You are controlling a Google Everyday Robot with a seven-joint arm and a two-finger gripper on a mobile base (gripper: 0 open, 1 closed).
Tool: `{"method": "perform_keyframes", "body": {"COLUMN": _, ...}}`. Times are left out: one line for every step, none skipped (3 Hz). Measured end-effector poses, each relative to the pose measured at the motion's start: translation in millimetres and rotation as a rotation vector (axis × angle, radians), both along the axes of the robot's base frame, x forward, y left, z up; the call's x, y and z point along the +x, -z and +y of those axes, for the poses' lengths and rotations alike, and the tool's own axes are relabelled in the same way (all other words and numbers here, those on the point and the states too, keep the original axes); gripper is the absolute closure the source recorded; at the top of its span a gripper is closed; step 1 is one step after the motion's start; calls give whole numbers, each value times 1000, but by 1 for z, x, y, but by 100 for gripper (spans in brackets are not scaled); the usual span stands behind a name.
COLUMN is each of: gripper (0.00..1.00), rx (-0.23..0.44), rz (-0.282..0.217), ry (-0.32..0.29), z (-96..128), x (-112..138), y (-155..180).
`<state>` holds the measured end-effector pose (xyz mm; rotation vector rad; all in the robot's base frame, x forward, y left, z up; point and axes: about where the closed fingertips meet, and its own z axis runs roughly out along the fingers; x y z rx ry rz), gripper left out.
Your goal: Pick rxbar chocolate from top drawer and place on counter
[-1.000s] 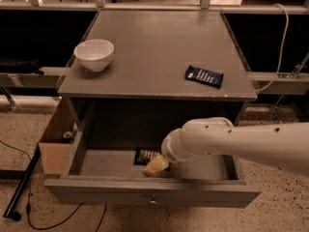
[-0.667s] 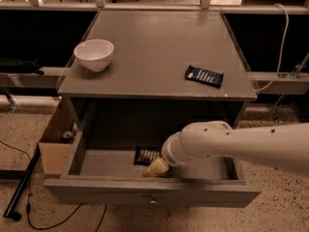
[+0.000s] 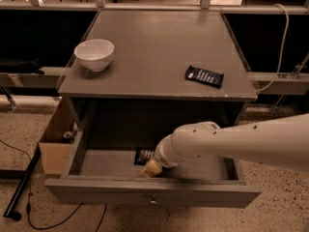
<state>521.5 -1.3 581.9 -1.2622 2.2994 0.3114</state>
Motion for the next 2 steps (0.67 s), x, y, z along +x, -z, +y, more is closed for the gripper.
{"method": "perform_keyframes", "body": {"gripper": 18, "rx": 0, "rz": 0, "ry": -3, "z": 2, "x": 0, "y": 0}}
{"method": "perform_keyframes", "body": {"gripper": 50, "rx": 0, "rz": 0, "ry": -3, "z": 2, "x": 0, "y": 0}}
